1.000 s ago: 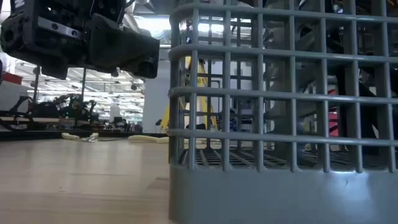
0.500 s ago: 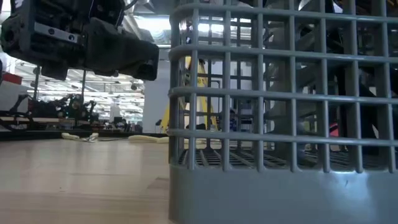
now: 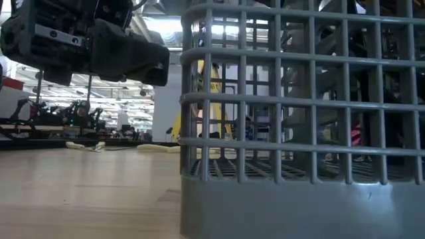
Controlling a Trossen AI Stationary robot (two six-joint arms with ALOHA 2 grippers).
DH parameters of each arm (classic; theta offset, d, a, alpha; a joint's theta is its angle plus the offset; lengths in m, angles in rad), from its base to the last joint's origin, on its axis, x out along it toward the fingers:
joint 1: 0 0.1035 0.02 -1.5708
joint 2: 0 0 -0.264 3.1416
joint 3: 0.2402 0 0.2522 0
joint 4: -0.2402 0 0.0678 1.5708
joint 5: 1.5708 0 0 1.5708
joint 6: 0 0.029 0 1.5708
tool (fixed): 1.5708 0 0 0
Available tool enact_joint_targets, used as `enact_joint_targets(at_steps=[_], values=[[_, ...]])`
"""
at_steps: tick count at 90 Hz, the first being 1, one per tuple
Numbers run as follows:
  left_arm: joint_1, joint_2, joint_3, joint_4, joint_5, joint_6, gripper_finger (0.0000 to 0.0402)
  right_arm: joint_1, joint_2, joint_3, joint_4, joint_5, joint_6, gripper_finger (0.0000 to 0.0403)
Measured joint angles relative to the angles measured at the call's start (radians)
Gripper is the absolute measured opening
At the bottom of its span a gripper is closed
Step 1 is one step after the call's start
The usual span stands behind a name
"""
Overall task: Sort silverware
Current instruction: Put the bottom black fork into the gray cutlery rack
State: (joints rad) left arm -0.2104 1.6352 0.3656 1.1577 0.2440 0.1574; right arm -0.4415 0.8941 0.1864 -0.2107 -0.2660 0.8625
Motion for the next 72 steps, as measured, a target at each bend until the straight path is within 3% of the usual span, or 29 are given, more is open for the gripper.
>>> enact_joint_targets(at_steps=[19, 72], values=[[-0.001, 0.000, 0.000, -0.004, 0.000, 0.002, 0.0000, -0.019, 0.003, -0.032, 0.109, 0.000, 0.041, 0.0225], [0.000, 0.000, 0.000, -0.018, 0.000, -0.003, 0.0000, -0.017, 0.067, -0.031, 0.139, -0.009, 0.018, 0.0042]])
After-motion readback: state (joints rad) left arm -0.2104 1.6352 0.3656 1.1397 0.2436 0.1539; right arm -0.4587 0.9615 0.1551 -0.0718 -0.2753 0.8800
